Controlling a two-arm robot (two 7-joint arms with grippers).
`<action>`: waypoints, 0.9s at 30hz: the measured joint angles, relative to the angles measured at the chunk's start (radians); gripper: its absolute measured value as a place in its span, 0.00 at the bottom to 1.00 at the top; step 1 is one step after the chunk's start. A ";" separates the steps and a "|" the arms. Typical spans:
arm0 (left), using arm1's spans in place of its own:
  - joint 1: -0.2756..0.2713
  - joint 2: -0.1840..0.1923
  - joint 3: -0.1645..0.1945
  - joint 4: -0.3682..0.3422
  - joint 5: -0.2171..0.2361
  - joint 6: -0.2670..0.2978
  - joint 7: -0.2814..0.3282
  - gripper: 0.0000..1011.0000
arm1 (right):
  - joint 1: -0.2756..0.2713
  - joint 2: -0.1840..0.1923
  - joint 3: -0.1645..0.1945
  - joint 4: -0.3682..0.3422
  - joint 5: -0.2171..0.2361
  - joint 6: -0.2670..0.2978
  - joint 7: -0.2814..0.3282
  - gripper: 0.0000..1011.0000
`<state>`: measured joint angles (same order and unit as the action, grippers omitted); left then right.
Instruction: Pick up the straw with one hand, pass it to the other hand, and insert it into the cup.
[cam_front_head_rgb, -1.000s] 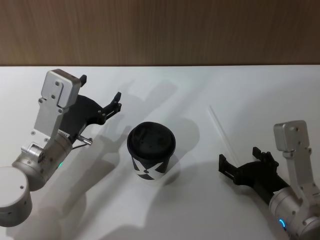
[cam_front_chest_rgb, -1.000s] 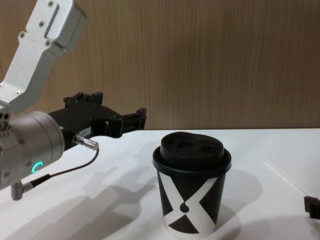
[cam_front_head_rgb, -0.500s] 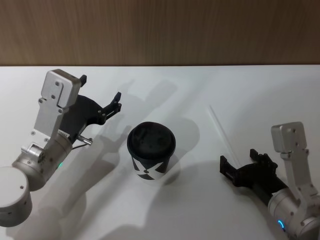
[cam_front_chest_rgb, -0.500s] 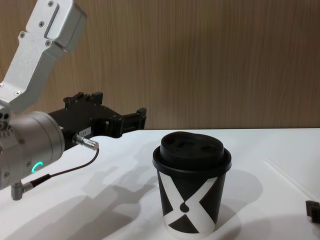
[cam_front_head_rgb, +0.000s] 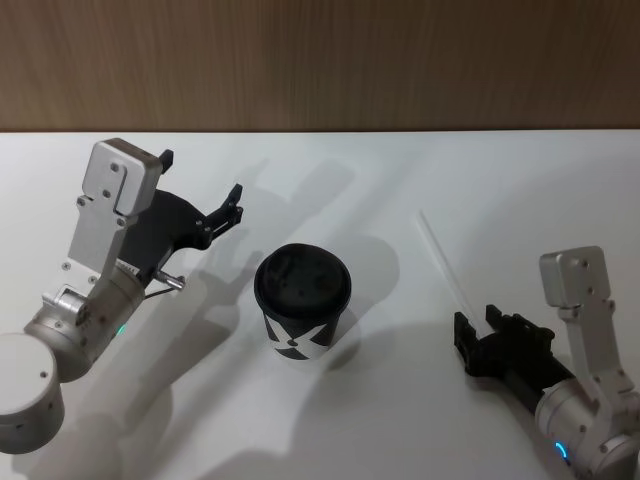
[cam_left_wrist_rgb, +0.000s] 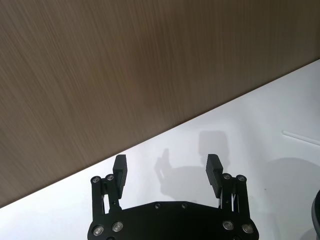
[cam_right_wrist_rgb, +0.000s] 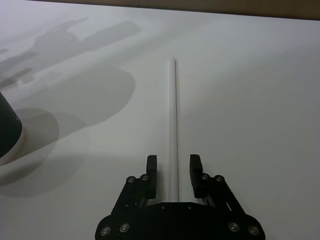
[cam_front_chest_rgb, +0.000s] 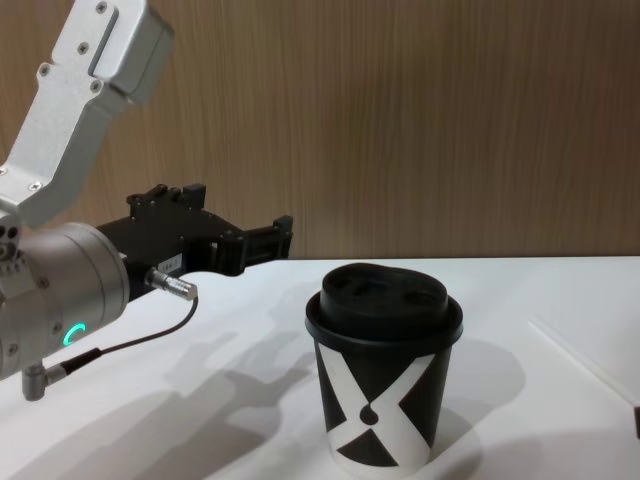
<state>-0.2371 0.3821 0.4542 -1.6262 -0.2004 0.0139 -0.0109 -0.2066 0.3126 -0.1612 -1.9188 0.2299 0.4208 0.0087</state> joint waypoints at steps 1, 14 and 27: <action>0.000 0.000 0.000 0.000 0.000 0.000 0.000 0.99 | 0.000 0.000 0.000 0.000 0.000 0.000 0.000 0.44; 0.000 0.000 0.000 0.000 0.000 0.000 0.000 0.99 | -0.001 -0.007 0.002 0.003 -0.006 0.009 0.013 0.07; 0.000 0.000 0.000 0.000 0.000 0.000 0.000 0.99 | -0.001 -0.011 0.007 0.005 -0.016 0.008 0.026 0.01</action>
<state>-0.2372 0.3821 0.4542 -1.6262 -0.2004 0.0139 -0.0109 -0.2075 0.3015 -0.1538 -1.9138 0.2143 0.4284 0.0352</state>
